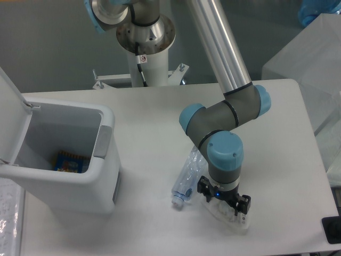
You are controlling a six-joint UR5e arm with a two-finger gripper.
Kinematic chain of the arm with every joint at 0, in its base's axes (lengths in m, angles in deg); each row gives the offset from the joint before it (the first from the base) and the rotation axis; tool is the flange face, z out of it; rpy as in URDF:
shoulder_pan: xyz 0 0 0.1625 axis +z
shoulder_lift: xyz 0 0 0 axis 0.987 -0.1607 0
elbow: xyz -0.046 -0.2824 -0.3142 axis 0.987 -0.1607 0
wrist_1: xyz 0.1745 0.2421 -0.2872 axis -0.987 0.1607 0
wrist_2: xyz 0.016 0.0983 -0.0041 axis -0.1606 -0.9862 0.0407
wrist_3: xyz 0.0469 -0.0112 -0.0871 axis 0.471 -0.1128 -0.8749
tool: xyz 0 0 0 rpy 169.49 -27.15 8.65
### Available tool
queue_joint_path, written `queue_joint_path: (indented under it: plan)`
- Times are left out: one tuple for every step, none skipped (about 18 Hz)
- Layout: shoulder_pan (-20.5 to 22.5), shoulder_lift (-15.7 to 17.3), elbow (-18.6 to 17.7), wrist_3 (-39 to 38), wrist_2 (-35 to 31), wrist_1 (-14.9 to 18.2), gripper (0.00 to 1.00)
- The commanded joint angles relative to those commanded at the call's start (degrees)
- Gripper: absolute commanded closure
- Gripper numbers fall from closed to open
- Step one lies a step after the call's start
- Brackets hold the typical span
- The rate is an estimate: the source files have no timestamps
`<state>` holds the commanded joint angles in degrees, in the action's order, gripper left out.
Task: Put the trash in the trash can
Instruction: 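Close the gripper on the plastic bag and pinch it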
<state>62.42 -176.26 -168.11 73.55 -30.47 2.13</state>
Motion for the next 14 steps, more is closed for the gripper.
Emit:
queue_joint_path:
  plan:
    - [0.00,0.09,0.35,0.09,0.09,0.00,1.00]
    - [0.00,0.26,0.35,0.09,0.09,0.00,1.00]
    - [0.00,0.35,0.35,0.09,0.00,0.00,1.00]
    - [0.00,0.61,0.35,0.09,0.00,-0.09,1.00]
    - [0.00,0.70,0.35,0.09,0.09,0.00,1.00]
    - [0.00,0.79,0.44,0.09,0.18,-0.09,1.00]
    - [0.09,1.05,0.44,0.09,0.26,-0.09,1.00]
    - [0.17,1.32,0.44,0.00,0.61,0.00,1.00]
    - [0.18,1.58,0.44,0.00,1.23,0.00,1.00]
    - [0.18,1.67,0.44,-0.35,1.93,0.00,1.00]
    - [0.00,1.76,0.70,-0.87,2.63,-0.09,1.00]
    - [0.00,2.11,1.14,-2.18,3.51,-0.09,1.00]
    - [-0.09,2.46,1.66,-4.37,4.56,-0.09,1.00]
    - [-0.17,2.90,2.19,-6.05,6.05,-0.09,1.00]
